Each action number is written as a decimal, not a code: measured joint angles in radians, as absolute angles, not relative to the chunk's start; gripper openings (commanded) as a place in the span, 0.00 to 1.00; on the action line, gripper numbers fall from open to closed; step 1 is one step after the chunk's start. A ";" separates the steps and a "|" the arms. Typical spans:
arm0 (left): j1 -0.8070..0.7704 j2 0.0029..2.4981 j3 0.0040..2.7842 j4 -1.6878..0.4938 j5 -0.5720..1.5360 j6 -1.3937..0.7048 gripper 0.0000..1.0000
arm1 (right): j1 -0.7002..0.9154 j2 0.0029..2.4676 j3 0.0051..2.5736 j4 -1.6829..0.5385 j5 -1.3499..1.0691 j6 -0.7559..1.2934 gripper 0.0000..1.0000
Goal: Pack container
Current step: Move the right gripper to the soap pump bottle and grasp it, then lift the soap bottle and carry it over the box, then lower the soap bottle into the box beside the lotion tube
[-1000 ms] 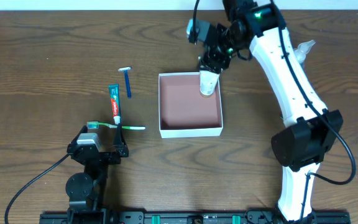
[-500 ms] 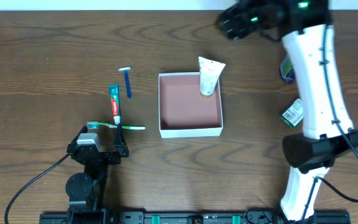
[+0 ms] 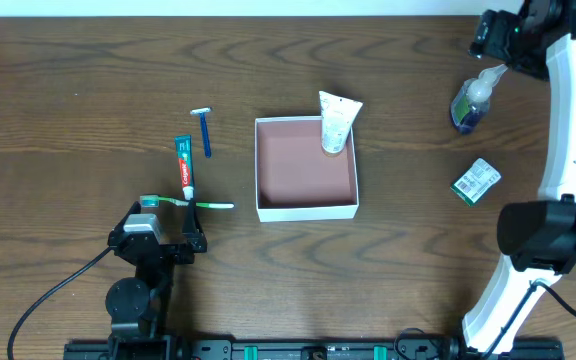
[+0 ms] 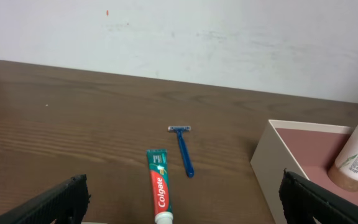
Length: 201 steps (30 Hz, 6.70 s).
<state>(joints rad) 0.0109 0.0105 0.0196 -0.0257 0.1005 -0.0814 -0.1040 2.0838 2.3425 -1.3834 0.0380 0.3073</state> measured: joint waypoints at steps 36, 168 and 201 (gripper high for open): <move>0.011 0.010 0.020 -0.026 0.101 -0.081 0.98 | -0.146 2.084 1.856 -0.874 0.038 0.308 0.35; 0.011 0.010 0.020 -0.026 0.101 -0.081 0.98 | 0.670 2.000 1.834 -0.867 0.044 -0.008 0.70; 0.011 0.010 0.020 -0.026 0.101 -0.081 0.98 | 0.682 1.914 1.831 -1.092 -0.001 0.027 0.12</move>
<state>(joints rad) 0.0109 0.0105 0.0196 -0.0261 0.1005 -0.0811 0.6823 1.9137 1.8309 -1.0916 -0.0013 0.0265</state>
